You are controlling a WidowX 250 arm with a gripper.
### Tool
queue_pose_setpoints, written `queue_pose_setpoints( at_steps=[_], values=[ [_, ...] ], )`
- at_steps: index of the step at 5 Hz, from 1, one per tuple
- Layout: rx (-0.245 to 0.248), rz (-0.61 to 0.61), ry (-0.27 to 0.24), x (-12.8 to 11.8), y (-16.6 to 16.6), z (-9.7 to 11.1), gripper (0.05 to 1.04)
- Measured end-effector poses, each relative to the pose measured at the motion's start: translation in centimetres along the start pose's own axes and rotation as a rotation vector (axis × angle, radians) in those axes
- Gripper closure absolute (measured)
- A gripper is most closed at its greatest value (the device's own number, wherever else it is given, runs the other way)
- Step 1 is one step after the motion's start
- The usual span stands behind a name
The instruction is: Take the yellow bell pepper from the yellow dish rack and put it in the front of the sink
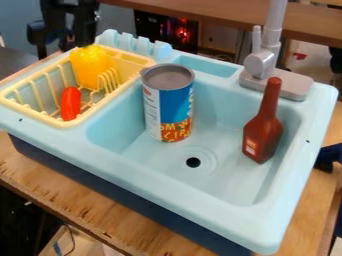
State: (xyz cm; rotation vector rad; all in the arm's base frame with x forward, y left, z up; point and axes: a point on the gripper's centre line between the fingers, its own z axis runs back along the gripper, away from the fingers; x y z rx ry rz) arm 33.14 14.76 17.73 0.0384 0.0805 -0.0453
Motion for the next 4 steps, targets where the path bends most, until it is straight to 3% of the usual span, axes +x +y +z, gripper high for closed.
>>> queue_pose_setpoints(
  at_steps=[3,4],
  values=[
    [0.019,0.006,-0.044,1.9,0.4,0.5,0.083],
    [0.013,0.034,-0.010,1.8,0.4,-0.4,0.083]
  ],
)
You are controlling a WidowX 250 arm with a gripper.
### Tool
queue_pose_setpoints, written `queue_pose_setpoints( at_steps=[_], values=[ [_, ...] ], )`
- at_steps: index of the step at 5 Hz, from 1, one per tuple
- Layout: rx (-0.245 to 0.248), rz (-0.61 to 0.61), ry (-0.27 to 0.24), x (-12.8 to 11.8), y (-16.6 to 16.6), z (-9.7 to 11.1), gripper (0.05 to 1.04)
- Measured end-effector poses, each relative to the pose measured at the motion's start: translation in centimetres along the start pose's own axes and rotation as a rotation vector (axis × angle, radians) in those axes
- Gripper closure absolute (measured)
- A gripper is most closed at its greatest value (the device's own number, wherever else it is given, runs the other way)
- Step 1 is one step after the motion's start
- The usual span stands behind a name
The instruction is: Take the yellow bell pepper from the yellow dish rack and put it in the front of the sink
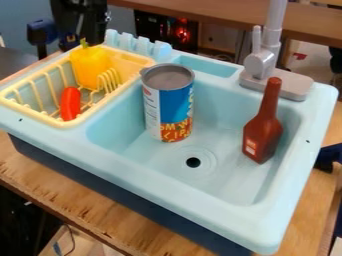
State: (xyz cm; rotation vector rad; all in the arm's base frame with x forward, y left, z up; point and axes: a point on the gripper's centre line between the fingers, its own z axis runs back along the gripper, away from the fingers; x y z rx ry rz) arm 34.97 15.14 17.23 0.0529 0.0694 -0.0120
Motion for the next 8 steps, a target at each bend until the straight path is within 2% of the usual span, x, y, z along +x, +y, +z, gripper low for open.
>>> queue_pose_setpoints(
  at_steps=[2,4,5,7,8],
  values=[
    [-0.007,0.016,0.012,0.0,-0.1,-0.2,0.120],
    [-0.023,0.016,0.004,0.2,-0.5,-0.6,0.686],
    [-0.037,0.008,-0.004,0.3,-1.1,-1.1,0.865],
    [-0.036,0.016,0.001,-0.6,-1.6,-0.1,0.939],
    [0.033,-0.009,-0.009,-0.8,-2.9,3.8,0.974]
  ],
)
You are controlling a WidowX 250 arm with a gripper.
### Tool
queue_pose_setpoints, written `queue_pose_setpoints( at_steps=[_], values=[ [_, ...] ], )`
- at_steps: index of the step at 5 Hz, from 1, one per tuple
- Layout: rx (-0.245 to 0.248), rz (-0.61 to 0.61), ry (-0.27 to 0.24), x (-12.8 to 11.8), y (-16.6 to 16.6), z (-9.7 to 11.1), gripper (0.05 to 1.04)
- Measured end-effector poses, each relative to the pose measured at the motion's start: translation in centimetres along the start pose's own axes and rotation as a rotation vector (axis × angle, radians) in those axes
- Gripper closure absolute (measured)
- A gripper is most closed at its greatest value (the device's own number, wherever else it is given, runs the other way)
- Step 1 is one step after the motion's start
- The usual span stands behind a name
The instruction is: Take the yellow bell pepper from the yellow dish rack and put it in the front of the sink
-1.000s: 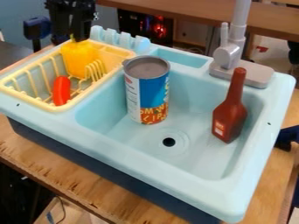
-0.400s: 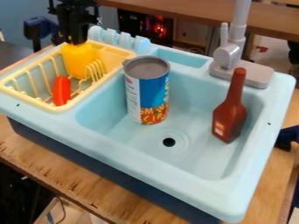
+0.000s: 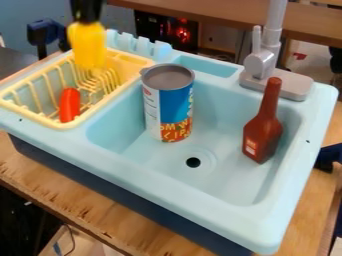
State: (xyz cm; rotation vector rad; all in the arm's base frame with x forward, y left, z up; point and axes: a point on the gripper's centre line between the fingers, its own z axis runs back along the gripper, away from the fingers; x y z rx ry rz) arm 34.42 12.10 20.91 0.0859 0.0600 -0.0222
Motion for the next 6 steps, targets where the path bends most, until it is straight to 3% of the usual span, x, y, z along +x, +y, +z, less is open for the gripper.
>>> queue_pose_setpoints(
  at_steps=[1,2,3,4,6],
  values=[
    [0.043,-0.009,0.012,-1.1,-1.1,2.2,0.979],
    [0.047,-0.017,0.013,-3.1,-3.1,3.8,0.979],
    [0.003,-0.027,0.028,-6.2,-6.5,4.3,0.979],
    [-0.014,-0.057,-0.091,-7.7,-9.8,5.7,0.979],
    [-0.077,-0.166,-0.173,-6.8,-17.2,3.1,0.979]
  ],
)
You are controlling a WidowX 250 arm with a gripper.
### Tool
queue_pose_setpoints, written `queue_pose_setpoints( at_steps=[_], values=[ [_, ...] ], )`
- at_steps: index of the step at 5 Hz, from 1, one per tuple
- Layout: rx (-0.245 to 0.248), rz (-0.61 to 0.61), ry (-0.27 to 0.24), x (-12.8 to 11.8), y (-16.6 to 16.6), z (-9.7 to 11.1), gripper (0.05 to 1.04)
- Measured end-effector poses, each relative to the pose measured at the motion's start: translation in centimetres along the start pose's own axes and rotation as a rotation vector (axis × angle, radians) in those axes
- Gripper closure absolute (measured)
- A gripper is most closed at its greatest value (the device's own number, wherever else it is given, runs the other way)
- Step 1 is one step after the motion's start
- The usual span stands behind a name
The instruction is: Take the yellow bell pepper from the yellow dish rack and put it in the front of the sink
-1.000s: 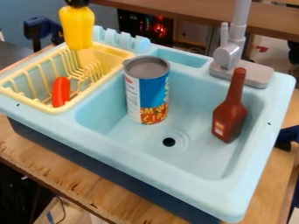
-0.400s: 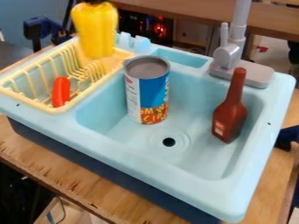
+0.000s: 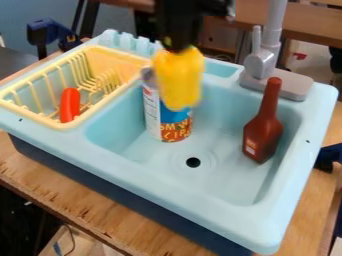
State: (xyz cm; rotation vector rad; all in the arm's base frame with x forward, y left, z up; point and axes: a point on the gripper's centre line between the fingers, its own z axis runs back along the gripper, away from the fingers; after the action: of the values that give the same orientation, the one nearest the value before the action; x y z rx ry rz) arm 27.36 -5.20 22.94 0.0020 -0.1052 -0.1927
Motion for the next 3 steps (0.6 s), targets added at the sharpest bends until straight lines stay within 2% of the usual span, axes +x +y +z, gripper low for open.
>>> queue_pose_setpoints(
  at_steps=[1,2,3],
  values=[
    [0.010,-0.039,0.043,0.3,-3.4,-1.5,0.979],
    [0.020,-0.070,0.087,0.0,-5.3,-2.7,0.979],
    [0.037,-0.065,0.176,-0.8,-6.1,-4.7,0.979]
  ],
)
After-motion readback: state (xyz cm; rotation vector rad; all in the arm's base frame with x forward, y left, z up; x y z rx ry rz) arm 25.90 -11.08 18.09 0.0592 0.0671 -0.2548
